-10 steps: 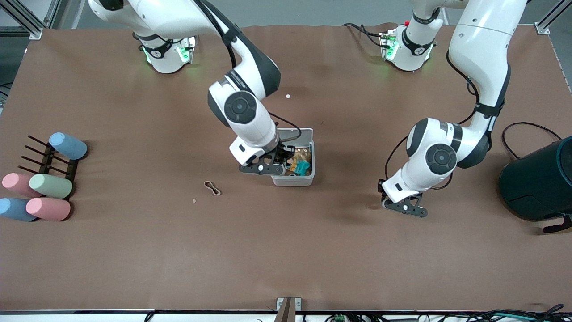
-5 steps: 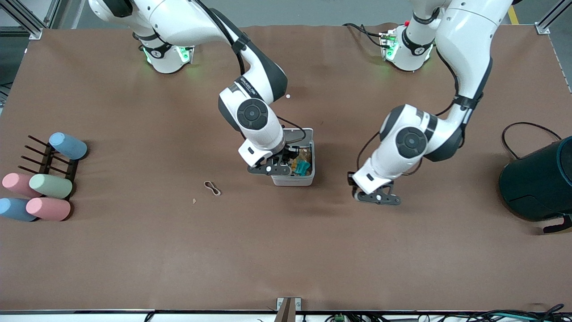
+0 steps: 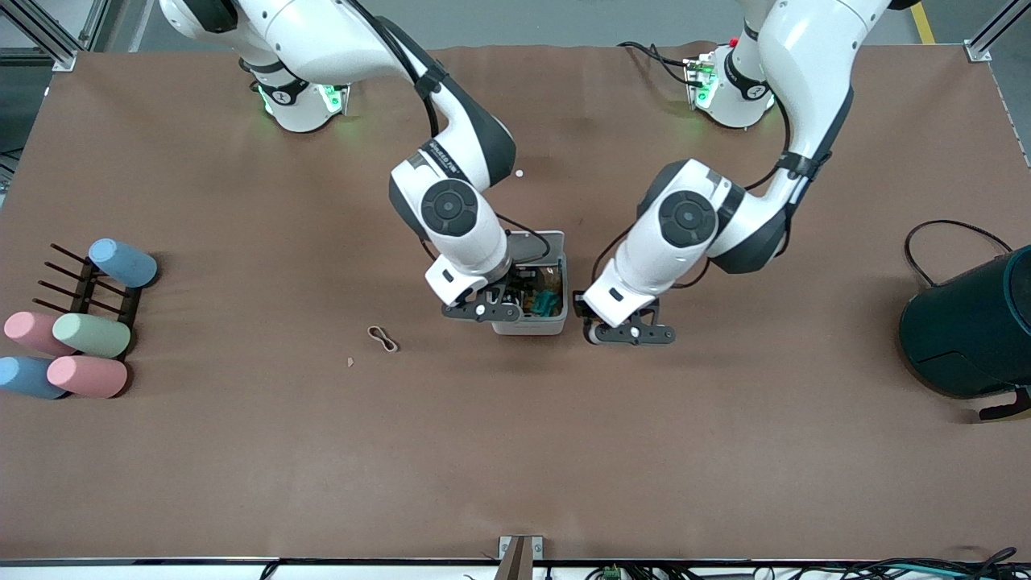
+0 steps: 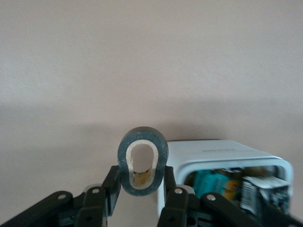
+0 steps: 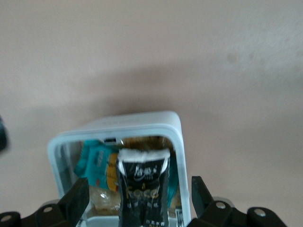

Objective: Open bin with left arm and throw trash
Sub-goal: 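Drop the tape roll into the bin with the left gripper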

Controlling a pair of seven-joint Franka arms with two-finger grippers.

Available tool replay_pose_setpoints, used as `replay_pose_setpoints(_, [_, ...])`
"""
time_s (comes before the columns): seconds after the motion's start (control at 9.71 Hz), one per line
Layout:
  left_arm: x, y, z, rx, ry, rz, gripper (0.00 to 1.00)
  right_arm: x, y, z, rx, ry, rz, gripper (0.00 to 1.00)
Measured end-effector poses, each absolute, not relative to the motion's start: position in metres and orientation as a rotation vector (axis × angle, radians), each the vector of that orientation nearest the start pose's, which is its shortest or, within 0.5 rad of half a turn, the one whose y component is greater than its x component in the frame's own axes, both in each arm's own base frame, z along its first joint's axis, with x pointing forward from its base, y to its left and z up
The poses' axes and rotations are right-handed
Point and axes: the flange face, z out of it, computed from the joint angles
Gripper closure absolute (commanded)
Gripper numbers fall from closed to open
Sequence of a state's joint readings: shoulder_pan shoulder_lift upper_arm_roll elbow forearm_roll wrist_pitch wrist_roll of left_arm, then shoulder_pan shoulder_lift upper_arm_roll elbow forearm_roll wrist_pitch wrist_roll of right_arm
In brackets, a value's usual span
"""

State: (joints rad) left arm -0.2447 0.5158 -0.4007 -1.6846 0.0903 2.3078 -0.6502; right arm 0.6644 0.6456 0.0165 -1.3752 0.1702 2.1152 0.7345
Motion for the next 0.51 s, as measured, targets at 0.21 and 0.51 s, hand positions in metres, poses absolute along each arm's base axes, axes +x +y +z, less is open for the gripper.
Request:
replay_pose_setpoints(0.21, [0.547,-0.414,0.333,-3.324,-0.053,-0.050,1.00,0.590,0.427,0.379,-2.952,0.252,0.057,0.08])
replay_pose_setpoints(0.51, [0.528,-0.436,0.327,-3.319,-0.116,-0.014,0.65,0.631,0.306,0.366,-3.016,0.222,0.218,0.07])
